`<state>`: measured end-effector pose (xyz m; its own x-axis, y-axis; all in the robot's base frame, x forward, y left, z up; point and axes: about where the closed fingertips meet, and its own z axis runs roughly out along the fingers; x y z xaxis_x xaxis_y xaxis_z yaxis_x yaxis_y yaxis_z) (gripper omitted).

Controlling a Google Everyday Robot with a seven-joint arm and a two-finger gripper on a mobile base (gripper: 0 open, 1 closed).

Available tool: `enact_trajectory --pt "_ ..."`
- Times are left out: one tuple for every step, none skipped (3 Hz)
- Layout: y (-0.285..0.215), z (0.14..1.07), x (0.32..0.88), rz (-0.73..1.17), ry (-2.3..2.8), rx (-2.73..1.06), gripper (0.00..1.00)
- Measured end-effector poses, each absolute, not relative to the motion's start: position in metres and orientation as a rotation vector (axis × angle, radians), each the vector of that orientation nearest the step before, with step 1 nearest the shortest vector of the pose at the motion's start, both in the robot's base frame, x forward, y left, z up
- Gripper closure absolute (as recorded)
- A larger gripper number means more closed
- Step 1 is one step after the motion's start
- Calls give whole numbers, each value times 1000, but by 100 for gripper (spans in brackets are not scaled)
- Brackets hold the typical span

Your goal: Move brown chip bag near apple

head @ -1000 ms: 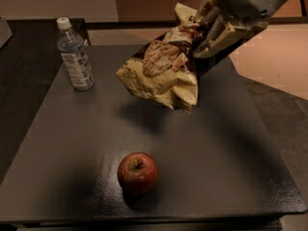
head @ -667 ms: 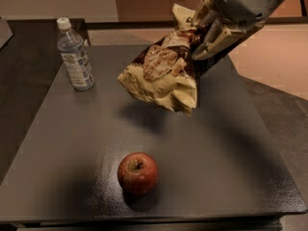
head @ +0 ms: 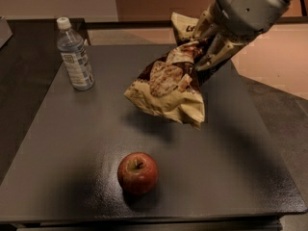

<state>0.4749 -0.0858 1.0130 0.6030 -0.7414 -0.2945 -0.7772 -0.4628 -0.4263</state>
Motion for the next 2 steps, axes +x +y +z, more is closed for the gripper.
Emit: enact_trajectory --pt "-87 1005 465 121 1182 -2308 100" --pt "-88 993 457 162 1177 -2299 100"
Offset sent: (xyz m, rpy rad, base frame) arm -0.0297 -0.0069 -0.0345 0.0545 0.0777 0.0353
